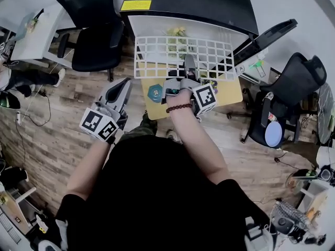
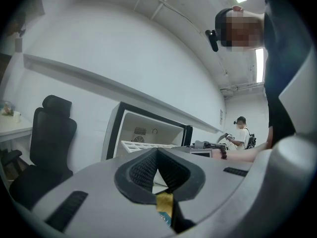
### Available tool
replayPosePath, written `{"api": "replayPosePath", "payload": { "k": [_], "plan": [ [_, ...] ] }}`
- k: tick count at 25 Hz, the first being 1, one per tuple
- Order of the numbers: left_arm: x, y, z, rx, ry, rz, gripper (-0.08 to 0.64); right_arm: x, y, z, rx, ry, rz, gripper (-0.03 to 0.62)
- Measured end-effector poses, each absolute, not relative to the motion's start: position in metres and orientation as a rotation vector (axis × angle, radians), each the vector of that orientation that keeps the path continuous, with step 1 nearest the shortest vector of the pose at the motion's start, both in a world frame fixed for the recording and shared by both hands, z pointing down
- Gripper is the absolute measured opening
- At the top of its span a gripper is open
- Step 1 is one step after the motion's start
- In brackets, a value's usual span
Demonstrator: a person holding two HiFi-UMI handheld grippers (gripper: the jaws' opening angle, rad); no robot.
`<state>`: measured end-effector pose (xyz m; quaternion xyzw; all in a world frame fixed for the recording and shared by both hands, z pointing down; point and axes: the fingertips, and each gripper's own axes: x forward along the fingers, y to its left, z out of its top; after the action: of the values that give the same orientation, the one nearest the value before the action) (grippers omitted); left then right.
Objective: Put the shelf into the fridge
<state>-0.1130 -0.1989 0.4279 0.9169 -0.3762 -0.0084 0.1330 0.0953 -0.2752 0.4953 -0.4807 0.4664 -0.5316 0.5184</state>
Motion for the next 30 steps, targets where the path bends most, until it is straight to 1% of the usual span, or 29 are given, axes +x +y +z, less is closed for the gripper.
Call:
{"api": "replayPosePath", "payload": {
  "k": [30],
  "plan": [
    [-0.119,-0.197,0.434,2.658,-1.043,-0.005,0.02,0.097,-0.295,0.502,-1.197,1.044,-1.245,0.046]
  ]
}}
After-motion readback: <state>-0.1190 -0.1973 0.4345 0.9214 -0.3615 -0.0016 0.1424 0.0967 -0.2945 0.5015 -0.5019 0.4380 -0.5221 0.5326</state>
